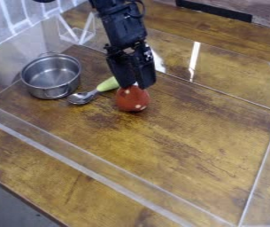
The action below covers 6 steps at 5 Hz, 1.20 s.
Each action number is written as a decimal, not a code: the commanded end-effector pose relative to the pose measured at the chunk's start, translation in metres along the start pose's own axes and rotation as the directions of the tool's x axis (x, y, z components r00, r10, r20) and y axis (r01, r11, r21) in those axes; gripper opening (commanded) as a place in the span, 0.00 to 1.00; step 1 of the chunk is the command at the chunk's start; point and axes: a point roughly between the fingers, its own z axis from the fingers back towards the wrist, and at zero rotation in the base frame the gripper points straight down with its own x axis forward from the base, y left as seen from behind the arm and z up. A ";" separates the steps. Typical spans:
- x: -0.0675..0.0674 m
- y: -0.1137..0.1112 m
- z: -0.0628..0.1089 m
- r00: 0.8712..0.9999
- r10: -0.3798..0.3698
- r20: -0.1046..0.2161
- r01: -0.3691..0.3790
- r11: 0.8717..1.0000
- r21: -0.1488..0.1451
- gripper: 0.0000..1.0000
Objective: Put the mushroom in the silver pot
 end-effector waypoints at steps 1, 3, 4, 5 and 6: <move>0.003 0.002 0.021 0.998 -0.027 0.064 0.027 1.000 0.007 1.00; 0.003 0.005 0.025 0.997 -0.032 0.077 0.033 0.999 -0.017 1.00; 0.003 0.003 0.028 0.996 -0.036 0.076 0.038 0.999 -0.022 1.00; 0.003 0.001 0.031 0.996 -0.041 0.075 0.043 0.999 -0.025 1.00; 0.003 0.000 0.034 0.996 -0.044 0.072 0.046 0.999 -0.028 1.00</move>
